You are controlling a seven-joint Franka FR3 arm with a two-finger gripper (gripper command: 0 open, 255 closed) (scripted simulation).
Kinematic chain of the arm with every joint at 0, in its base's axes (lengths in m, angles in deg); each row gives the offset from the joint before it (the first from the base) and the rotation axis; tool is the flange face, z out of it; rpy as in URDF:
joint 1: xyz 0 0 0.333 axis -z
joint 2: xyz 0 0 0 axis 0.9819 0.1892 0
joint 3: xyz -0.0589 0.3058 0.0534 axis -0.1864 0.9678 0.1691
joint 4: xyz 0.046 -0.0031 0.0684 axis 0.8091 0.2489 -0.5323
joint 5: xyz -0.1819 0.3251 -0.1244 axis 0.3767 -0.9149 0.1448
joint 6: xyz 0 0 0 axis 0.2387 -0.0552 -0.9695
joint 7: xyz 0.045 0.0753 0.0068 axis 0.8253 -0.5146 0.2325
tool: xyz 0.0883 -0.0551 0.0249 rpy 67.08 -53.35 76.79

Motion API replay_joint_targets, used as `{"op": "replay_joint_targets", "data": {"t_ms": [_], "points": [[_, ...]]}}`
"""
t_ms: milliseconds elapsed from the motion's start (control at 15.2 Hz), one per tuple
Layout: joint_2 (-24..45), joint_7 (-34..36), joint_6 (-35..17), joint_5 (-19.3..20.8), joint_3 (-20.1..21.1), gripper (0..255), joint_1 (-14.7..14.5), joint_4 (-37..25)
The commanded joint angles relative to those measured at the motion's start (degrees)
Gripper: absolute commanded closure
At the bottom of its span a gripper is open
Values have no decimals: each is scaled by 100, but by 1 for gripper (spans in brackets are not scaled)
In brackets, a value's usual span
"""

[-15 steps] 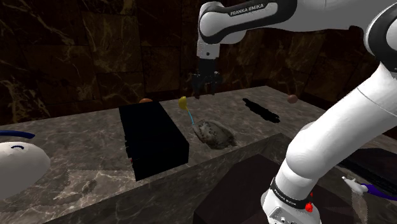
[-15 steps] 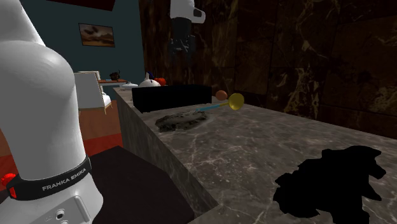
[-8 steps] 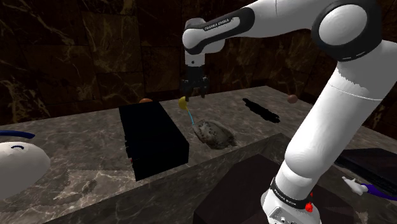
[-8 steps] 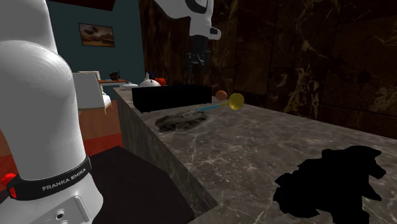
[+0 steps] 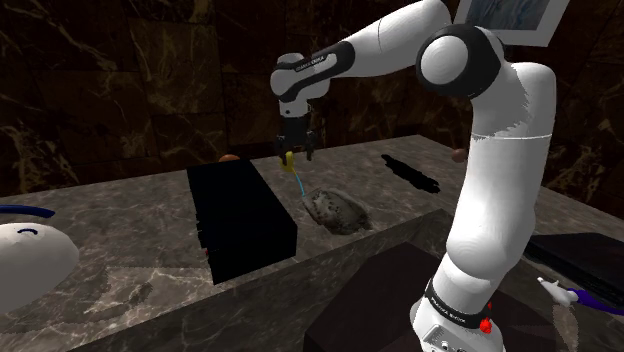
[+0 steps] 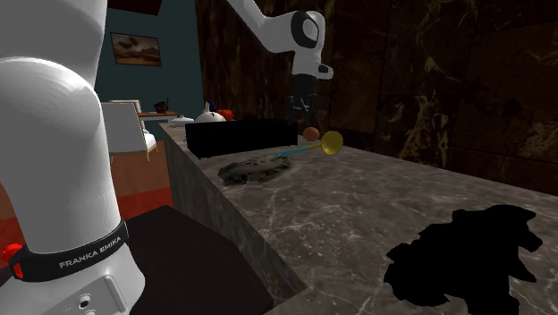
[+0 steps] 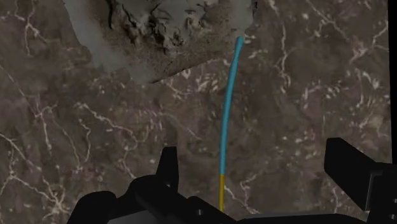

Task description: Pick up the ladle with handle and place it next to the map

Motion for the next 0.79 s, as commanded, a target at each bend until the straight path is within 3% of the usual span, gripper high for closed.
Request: {"op": "replay_joint_targets", "data": {"t_ms": [0, 198, 726], "points": [[490, 109, 65, 39, -71, 0, 42, -468], [1141, 265, 203, 65, -161, 0, 82, -1142], [1186, 268, -364, 68, -164, 0, 84, -620]]}}
